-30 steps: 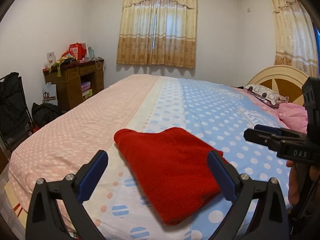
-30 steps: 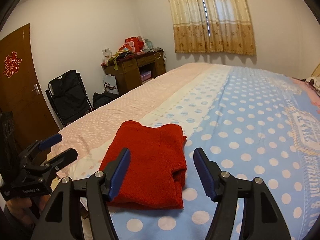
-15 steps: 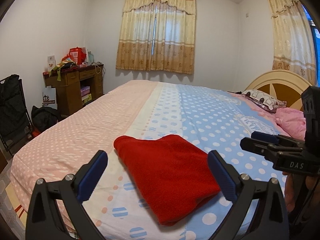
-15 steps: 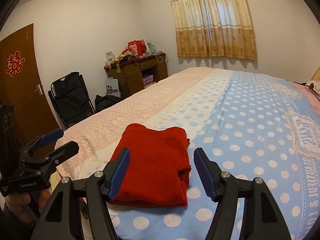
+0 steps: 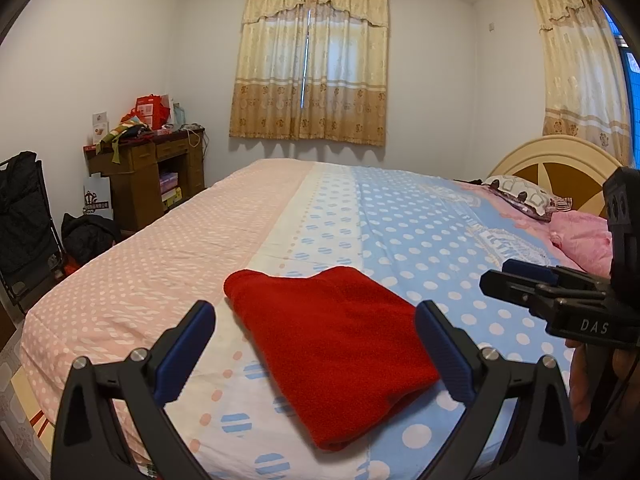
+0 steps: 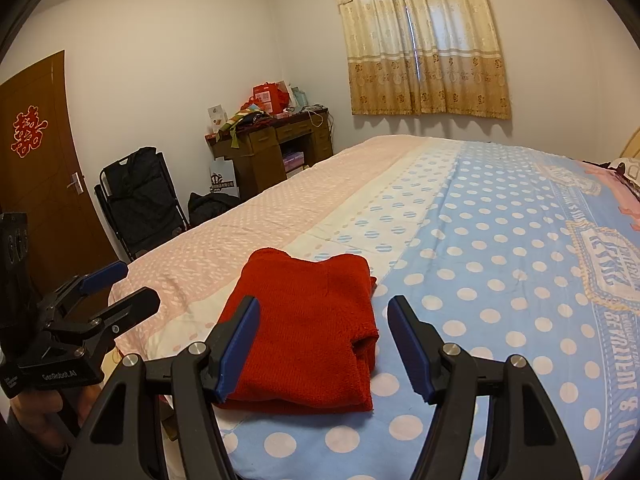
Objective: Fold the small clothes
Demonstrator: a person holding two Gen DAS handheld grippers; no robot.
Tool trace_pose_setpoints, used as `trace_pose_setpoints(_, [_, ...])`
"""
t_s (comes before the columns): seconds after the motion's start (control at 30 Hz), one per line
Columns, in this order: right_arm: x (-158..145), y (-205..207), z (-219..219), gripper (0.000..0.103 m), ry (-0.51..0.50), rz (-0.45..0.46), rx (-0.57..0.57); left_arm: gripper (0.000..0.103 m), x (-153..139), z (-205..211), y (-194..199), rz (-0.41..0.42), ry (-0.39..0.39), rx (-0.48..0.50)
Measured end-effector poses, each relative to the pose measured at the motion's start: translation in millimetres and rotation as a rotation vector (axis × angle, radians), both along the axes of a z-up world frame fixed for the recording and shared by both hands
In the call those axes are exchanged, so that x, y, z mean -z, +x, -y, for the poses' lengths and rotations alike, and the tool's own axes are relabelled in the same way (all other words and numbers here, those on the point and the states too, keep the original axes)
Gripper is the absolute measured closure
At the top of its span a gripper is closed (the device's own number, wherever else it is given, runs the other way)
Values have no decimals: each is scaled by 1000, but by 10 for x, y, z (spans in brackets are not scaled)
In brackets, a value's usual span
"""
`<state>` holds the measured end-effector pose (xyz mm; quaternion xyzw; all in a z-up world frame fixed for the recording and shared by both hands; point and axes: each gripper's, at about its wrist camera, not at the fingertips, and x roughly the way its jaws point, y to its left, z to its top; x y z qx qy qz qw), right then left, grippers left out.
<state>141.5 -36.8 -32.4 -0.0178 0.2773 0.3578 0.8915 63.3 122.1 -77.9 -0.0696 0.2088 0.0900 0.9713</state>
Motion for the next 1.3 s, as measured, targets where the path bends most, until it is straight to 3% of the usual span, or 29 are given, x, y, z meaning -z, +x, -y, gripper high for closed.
trace_pose_setpoints(0.7, [-22, -30, 23, 36, 19, 14, 18, 0, -44, 10, -1, 10, 7, 6])
trace_pose_setpoints(1.3, [51, -73, -68, 35, 6, -2, 1, 0, 2, -110, 14, -7, 31, -86])
